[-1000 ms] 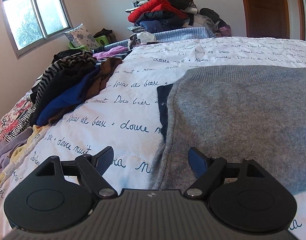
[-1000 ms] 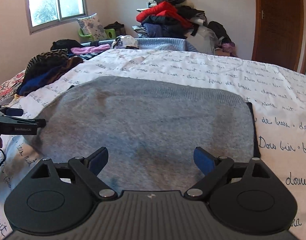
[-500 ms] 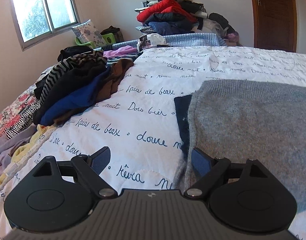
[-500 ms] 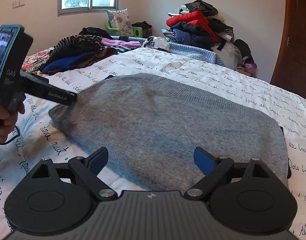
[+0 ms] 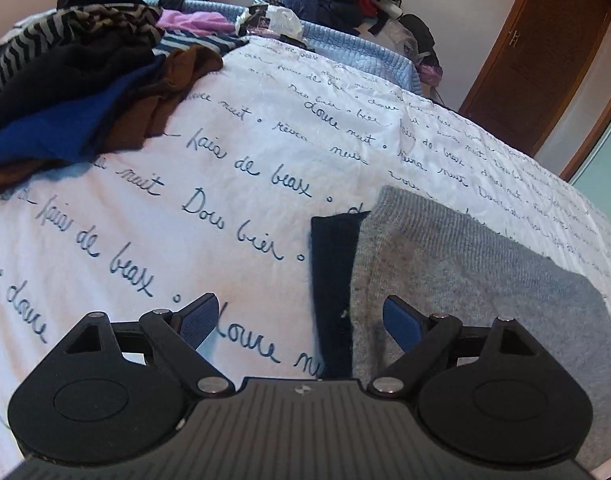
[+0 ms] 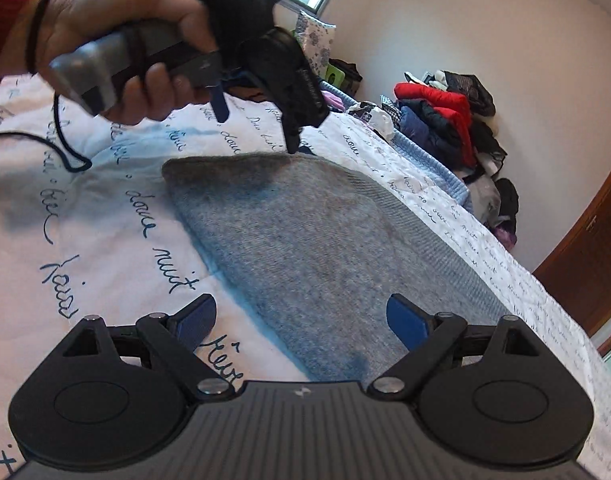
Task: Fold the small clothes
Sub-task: 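Grasp the folded sweater edge with the left gripper while the right gripper grasps beside it, then lift the grasped sweater edge with both grippers to fold it over, then carry the sweater edge over the body with both grippers, folding it in half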
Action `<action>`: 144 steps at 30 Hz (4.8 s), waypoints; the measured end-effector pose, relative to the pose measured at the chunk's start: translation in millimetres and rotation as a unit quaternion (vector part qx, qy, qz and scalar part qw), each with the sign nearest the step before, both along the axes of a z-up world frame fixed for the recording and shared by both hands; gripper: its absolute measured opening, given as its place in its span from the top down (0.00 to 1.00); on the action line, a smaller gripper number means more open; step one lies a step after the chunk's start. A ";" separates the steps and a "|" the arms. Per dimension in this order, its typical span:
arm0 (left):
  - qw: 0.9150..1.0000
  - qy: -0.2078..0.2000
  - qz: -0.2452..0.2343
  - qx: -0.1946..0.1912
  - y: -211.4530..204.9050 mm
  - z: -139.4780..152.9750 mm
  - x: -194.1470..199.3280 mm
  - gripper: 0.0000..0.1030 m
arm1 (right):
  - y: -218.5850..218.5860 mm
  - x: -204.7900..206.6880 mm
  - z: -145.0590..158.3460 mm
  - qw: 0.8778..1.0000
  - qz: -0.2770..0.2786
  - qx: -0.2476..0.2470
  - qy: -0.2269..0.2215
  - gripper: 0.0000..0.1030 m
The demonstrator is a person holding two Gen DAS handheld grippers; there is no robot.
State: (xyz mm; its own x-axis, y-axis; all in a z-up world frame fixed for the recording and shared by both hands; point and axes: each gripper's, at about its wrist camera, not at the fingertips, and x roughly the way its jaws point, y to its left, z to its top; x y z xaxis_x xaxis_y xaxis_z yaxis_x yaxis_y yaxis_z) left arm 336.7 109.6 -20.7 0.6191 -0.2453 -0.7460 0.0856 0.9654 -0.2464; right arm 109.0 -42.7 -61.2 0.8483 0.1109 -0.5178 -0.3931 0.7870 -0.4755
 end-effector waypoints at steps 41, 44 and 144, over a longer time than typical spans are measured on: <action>0.997 0.006 -0.056 -0.054 -38.8 -18.4 60.7 0.88 | 73.5 29.2 -31.6 0.989 0.098 -0.075 -0.087 0.90; 0.998 -0.008 -0.056 -0.037 -42.6 -9.3 54.6 0.88 | 66.3 22.8 -24.4 0.989 0.104 -0.051 -0.086 0.92; 0.978 -0.086 -0.169 0.086 -367.5 75.3 -52.3 0.89 | -269.1 -69.7 48.9 0.881 -0.148 0.447 -0.049 0.95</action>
